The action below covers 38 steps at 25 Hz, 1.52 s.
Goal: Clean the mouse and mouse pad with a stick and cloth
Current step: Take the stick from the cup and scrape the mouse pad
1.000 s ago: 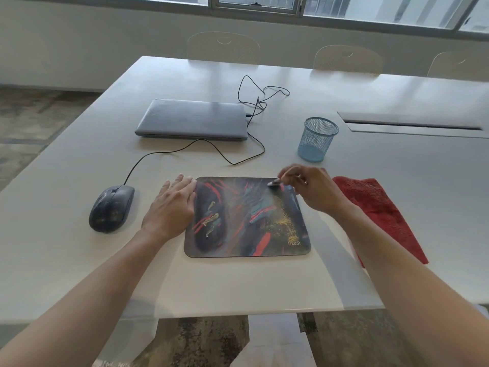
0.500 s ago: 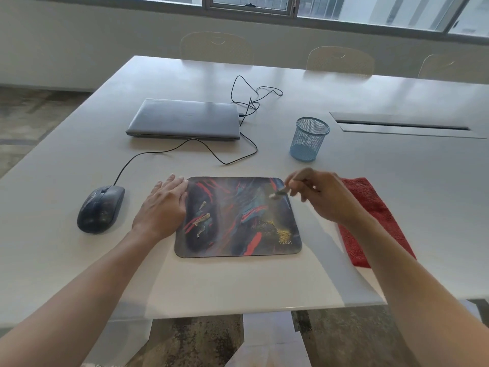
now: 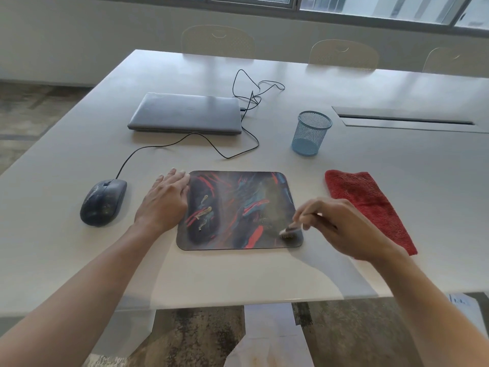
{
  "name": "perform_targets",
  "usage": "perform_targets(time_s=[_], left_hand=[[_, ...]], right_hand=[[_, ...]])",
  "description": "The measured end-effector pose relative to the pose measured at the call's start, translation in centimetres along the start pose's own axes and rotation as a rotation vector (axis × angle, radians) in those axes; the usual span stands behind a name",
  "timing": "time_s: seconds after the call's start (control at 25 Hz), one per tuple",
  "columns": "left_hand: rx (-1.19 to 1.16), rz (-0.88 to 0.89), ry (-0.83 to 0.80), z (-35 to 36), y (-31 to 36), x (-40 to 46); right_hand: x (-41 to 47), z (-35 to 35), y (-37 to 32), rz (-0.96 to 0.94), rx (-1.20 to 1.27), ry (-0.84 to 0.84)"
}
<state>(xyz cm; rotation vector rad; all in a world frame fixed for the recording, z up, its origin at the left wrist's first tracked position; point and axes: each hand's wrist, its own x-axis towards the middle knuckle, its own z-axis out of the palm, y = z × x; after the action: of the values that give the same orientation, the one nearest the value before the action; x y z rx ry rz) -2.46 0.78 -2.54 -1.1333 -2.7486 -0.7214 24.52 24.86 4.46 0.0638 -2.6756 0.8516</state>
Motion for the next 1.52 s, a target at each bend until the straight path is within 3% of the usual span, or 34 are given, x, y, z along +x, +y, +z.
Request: perform_targets(time_s=[0.24,0.44,0.64,0.88,1.08,1.32,1.52], left_hand=[[0.002,0.016,0.011,0.4,-0.4,0.1],[-0.016,0.02,-0.002,0.6,-0.8,0.3],[-0.013,0.028,0.008,0.6,-0.8,0.3],[-0.001,0.031,0.014,0.5,-0.6,0.2],[-0.006,0.02,0.007,0.3,-0.6,0.1],[-0.013,0.009,0.004,0.6,-0.7,0.3],[-0.011,0.018,0.012,0.5,-0.6,0.3]], right_hand=[[4.9,2.3,-0.4,0.059,0.029,0.157],[3.1,3.8,-1.4,-0.039,-0.072,0.079],[-0.7,1.2,-1.8,-0.028,0.018,-0.046],[2.7,1.5,-1.0,0.062,0.054,0.173],[3.2,4.0,-2.3,-0.025,-0.053,0.026],[-1.5,1.1,-2.4,-0.027,-0.009,-0.088],[0.7,-0.2,-0.8,0.072,-0.001,0.159]])
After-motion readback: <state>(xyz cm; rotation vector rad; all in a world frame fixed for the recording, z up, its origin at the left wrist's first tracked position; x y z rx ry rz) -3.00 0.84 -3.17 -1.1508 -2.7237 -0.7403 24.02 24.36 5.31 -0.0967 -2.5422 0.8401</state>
